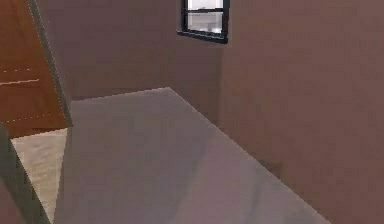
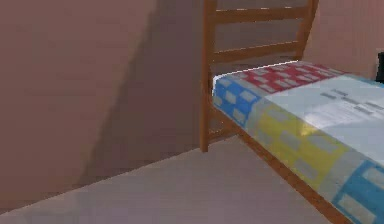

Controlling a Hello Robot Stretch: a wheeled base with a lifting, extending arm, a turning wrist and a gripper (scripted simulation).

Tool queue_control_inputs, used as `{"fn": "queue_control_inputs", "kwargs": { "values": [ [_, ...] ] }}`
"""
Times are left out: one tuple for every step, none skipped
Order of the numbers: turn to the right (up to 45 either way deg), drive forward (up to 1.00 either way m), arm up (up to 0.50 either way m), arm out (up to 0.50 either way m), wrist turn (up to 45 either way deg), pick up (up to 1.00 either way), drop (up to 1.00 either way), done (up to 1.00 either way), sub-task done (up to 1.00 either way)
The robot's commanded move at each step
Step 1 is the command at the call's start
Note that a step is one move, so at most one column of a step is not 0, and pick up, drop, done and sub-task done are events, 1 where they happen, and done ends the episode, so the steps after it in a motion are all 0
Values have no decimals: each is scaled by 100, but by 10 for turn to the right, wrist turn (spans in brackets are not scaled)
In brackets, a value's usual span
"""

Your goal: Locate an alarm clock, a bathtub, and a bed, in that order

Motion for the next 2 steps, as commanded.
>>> {"fn": "queue_control_inputs", "kwargs": {
  "values": [
    [-240,0,0,0,0,0,0,0,0],
    [0,100,0,0,0,0,0,0,0]
  ]
}}
